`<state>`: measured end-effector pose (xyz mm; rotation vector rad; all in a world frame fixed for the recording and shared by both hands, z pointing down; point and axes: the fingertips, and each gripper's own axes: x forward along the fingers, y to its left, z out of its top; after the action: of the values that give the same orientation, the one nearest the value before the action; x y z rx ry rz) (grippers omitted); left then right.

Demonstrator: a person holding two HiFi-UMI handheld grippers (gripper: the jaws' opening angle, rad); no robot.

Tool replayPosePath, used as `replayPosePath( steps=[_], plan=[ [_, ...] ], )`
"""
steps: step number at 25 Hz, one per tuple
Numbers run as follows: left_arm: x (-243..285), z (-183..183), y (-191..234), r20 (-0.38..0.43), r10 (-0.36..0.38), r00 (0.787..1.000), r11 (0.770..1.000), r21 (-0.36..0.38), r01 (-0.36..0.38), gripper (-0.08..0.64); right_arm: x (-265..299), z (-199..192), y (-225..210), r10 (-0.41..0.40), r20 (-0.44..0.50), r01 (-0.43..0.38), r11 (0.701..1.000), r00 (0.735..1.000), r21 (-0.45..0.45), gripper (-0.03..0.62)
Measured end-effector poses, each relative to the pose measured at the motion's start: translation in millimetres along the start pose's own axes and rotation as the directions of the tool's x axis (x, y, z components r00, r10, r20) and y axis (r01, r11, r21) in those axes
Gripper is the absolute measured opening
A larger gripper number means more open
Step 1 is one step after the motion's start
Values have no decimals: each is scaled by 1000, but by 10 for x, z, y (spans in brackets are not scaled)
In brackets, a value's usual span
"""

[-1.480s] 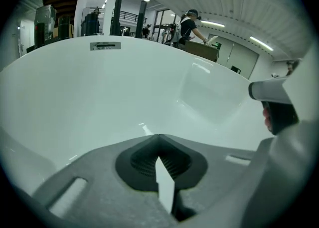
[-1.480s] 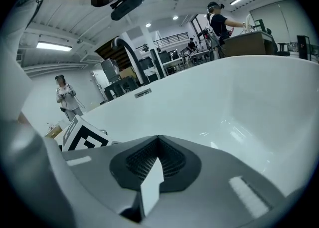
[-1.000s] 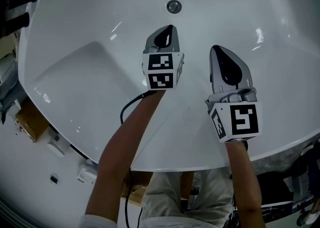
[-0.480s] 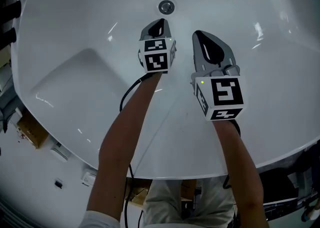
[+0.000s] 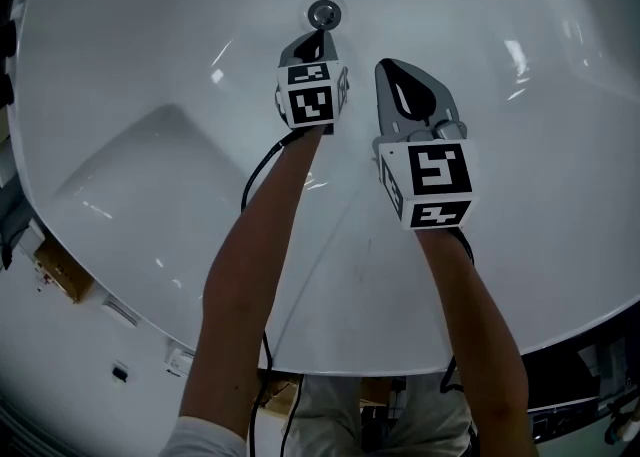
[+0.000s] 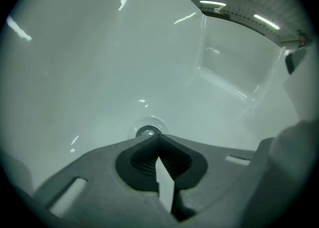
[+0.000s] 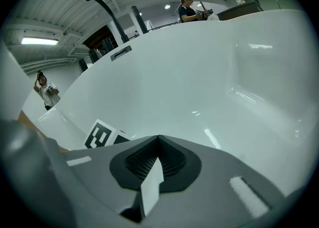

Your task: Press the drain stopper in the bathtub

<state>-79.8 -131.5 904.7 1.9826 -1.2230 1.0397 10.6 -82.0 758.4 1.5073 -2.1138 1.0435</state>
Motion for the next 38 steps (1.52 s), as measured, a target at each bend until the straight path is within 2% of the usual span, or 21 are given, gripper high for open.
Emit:
replayPosePath(
  steps=[2,7,11,15,21,26,29,33,38],
  plan=[
    [97,-26,8,-12,-2,1000,1000,-8,2,-5,8,-40,36,9,-11,-9,1000,1000,-2,4],
    [320,-39,11,-36,-14,999,999,32,15,-5,48,-127,70,21,-29,-21,1000,999,3,3],
    [454,-58,131,-48,8,999,1000,-1,-8,-5,82,-146,29,12,-32,-11,1000,999,15,3],
    [567,-81,188,-71,3,997,1000,6,-2,-5,79,-168,-8,1,-33,-1,1000,999,22,3],
    [755,-167,252,-128,-33,991,997,-71,24,-5,103,-180,13,6,-34,-5,1000,999,30,3],
    [775,-160,257,-130,-35,991,997,-76,25,-3,104,-197,-11,0,-34,1,1000,999,19,3],
    [803,-177,264,-162,-37,986,995,-95,21,-2,111,-238,-27,-7,-43,7,1000,999,17,3],
    [793,-158,231,-200,-41,979,998,-60,30,-2,86,-224,4,-1,-46,1,1000,999,0,4],
    [613,-158,199,-207,-62,976,996,-74,48,-3,-58,-291,-2,-12,-69,14,1000,998,25,4]
  ],
)
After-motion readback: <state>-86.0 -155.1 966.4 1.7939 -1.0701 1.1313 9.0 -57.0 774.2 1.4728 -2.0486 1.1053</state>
